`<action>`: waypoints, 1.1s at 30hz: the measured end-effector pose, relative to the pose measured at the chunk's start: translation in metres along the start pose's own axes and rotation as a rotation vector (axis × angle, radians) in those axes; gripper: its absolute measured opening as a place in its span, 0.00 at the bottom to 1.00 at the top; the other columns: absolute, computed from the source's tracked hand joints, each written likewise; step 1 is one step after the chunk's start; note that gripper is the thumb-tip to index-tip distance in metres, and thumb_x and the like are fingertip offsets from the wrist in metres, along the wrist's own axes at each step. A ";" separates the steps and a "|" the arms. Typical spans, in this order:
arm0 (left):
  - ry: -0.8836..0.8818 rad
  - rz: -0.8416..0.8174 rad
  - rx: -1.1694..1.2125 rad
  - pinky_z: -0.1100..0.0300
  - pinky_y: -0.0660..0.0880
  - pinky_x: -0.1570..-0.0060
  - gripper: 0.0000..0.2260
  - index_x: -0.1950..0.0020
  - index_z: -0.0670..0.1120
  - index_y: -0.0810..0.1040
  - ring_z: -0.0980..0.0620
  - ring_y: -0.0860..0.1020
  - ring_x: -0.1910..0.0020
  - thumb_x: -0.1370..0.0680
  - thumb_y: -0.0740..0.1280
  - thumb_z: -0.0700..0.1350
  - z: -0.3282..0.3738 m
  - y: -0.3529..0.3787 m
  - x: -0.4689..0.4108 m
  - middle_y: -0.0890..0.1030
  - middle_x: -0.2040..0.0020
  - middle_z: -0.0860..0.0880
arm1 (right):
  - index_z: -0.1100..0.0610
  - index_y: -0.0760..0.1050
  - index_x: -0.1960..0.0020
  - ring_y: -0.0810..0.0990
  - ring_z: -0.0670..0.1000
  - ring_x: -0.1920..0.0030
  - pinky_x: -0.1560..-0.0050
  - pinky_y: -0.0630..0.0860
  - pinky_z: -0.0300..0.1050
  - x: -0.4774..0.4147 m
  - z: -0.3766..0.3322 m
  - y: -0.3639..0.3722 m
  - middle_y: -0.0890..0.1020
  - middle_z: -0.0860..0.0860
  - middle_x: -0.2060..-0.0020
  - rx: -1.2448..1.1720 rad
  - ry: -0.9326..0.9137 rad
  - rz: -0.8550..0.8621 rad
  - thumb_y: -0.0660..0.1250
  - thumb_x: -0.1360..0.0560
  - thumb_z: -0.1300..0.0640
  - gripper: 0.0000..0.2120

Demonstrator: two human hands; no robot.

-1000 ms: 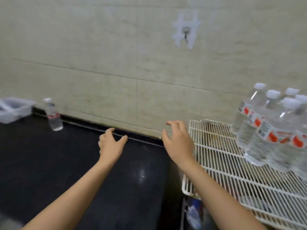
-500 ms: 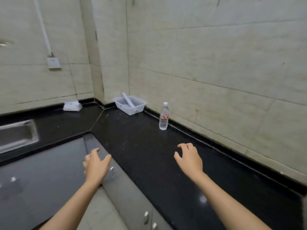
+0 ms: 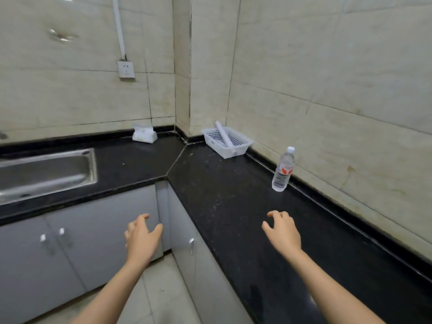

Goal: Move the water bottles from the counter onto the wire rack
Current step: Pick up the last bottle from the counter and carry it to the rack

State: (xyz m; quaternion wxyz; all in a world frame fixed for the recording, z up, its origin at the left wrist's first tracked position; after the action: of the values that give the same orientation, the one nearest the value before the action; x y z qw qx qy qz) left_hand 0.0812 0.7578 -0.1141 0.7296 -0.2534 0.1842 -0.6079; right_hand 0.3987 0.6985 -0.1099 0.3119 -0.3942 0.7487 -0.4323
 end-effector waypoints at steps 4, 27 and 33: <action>0.005 -0.050 -0.030 0.45 0.62 0.35 0.21 0.32 0.43 0.65 0.39 0.61 0.32 0.24 0.63 0.45 0.020 0.036 -0.051 0.65 0.31 0.38 | 0.55 0.69 0.39 0.70 0.54 0.41 0.57 0.69 0.44 -0.060 0.007 0.017 0.72 0.54 0.41 -0.038 0.048 -0.004 0.60 0.25 0.51 0.16; 0.206 -0.579 -0.128 0.50 0.65 0.39 0.19 0.34 0.46 0.65 0.44 0.65 0.37 0.24 0.62 0.47 0.155 0.293 -0.228 0.66 0.35 0.44 | 0.58 0.66 0.35 0.68 0.60 0.36 0.43 0.69 0.50 -0.255 0.069 0.038 0.71 0.59 0.38 -0.110 0.467 0.054 0.66 0.28 0.49 0.25; 0.362 -0.715 -0.089 0.51 0.65 0.38 0.19 0.34 0.47 0.66 0.46 0.64 0.36 0.25 0.62 0.47 0.195 0.347 -0.297 0.66 0.34 0.44 | 0.61 0.63 0.33 0.71 0.60 0.37 0.41 0.71 0.54 -0.333 0.066 0.025 0.72 0.61 0.36 -0.264 0.598 0.225 0.72 0.33 0.50 0.34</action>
State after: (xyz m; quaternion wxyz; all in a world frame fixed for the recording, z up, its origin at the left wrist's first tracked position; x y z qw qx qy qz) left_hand 0.4120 1.1233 -0.1750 0.4160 -0.2215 0.2360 -0.8498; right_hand 0.6087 0.9659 -0.1187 0.0706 -0.2020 0.8951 -0.3913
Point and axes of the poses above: each hand's wrist, its own x-axis away from the middle knuckle, its own y-axis out of the palm, z = x × y, the point moved 2 cm from there along -x, towards the middle knuckle
